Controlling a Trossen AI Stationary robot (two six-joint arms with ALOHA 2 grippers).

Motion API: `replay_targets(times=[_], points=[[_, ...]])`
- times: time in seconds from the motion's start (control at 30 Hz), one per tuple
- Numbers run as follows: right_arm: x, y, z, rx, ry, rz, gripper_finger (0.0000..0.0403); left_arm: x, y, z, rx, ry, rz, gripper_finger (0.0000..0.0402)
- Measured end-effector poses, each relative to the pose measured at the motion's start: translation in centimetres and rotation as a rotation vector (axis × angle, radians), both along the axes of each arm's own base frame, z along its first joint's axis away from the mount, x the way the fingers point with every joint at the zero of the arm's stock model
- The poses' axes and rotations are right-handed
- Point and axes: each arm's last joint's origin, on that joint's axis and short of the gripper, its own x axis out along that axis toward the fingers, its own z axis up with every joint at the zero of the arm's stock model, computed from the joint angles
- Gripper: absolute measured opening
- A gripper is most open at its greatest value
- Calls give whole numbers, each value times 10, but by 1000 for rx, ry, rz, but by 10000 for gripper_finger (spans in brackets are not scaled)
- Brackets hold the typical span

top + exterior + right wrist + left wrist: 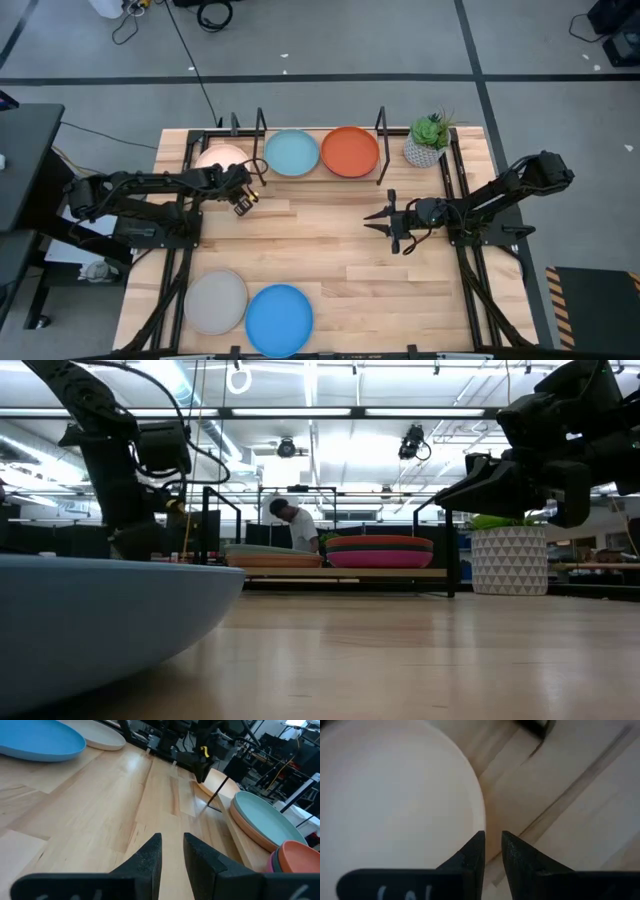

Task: Place and stack plates onto a shelf
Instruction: Stack the light orange plate on top of the light blue plate on the shelf

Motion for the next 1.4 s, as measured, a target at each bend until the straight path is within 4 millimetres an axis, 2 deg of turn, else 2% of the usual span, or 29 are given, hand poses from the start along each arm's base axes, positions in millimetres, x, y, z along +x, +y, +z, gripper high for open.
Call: replay_targets(times=[0.2, 0.4, 0.5, 0.63, 0.93, 1.0, 1.17, 1.3, 1.4], points=[[0, 0, 0, 0, 0, 0, 86, 7, 1, 13, 72, -1, 29, 91], [0, 0, 0, 3, 0, 0, 86, -1, 1, 11, 53, 30, 142, 137], [0, 0, 0, 3, 0, 0, 86, -2, 2, 10, 17, 34, 145, 160], [0, 0, 0, 3, 0, 1, 86, -2, 2, 8, -4, 40, 126, 167], [0, 0, 0, 4, 1, 8, 86, 3, 4, -11, -44, 159, 119, 130], [0, 0, 0, 3, 1, 8, 86, 3, 4, -14, -51, 177, 118, 106], [0, 0, 0, 2, 1, 8, 86, 4, 3, -15, -78, 173, 110, 18], [0, 0, 0, 2, 1, 8, 86, 6, 2, -9, -124, 147, 90, 16], [0, 0, 0, 2, 1, 8, 86, 14, 1, 4, -155, 135, 92, 16]])
